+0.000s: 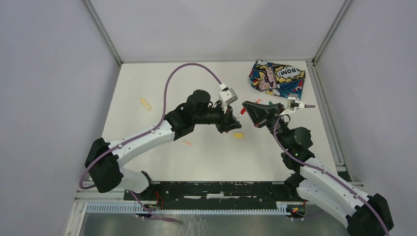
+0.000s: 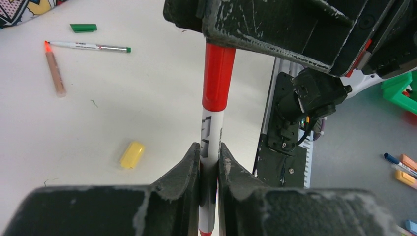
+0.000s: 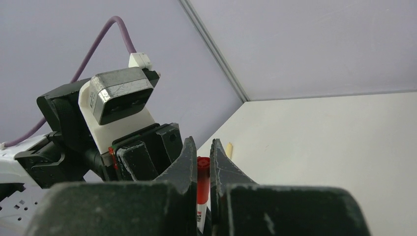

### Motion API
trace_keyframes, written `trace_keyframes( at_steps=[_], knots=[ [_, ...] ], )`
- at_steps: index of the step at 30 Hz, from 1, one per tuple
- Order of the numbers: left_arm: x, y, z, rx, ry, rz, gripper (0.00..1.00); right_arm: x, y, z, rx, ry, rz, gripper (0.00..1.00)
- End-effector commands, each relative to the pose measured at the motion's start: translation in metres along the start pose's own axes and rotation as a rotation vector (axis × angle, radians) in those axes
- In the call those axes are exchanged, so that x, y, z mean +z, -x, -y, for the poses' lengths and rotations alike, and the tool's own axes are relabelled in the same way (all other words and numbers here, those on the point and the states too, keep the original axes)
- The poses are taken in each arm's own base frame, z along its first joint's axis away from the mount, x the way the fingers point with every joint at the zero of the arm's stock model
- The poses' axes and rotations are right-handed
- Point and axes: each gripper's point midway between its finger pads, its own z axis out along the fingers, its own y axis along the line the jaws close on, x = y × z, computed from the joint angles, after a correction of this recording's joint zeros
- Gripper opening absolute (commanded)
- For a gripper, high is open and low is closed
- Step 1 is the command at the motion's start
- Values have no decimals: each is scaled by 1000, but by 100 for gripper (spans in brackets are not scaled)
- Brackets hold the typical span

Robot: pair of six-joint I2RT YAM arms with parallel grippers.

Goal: Insert the pens into the pen caps

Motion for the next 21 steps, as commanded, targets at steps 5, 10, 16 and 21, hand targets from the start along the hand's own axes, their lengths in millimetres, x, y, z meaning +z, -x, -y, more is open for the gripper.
trace_keyframes(
  at_steps=[5, 10, 16, 21],
  knots=[
    [-29, 170, 12, 251, 52, 483, 2, -64, -141, 8, 84, 15, -476, 0],
    [-33, 185, 11, 273, 80, 511, 2, -82, -167, 8, 117, 19, -538, 0],
    [-32, 183, 9, 275, 86, 501, 2, -76, -165, 4, 97, 36, -536, 0],
    [-33, 166, 9, 280, 78, 470, 2, -63, -147, 0, 86, 35, -471, 0]
  ],
)
